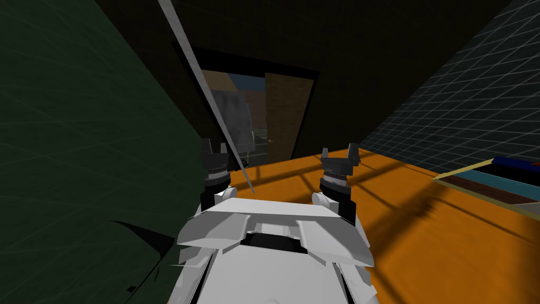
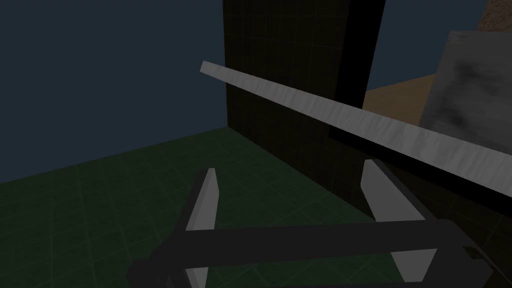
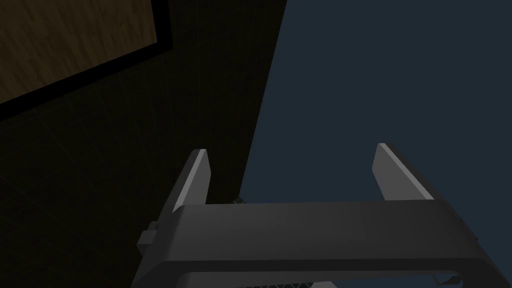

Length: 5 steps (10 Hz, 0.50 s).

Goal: Pull the door open

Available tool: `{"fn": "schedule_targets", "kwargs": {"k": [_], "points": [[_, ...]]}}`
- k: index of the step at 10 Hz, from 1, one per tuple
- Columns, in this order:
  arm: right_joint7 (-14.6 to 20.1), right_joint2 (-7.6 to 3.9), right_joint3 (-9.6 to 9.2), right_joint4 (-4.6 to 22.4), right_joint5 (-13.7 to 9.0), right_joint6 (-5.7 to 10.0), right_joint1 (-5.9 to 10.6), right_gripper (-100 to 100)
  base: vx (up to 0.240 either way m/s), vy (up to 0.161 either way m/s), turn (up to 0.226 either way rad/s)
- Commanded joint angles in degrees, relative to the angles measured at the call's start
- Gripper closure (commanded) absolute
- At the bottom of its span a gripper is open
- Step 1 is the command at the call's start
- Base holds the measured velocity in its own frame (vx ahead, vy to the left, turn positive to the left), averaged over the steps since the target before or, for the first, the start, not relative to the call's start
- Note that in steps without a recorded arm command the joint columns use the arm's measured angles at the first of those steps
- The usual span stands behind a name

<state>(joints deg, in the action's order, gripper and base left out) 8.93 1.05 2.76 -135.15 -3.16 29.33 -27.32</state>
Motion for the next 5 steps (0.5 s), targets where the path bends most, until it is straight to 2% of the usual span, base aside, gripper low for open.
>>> {"fn": "schedule_targets", "kwargs": {"k": [1, 5], "points": [[0.0, -0.51, -0.69, 1.8, 0.0, 0.32, 0.74, -100, 0.105, -0.017, -0.075], [0.2, -1.54, -2.33, 5.9, 0.1, 1.09, 2.5, -100, 0.15, -0.034, -0.039]]}}
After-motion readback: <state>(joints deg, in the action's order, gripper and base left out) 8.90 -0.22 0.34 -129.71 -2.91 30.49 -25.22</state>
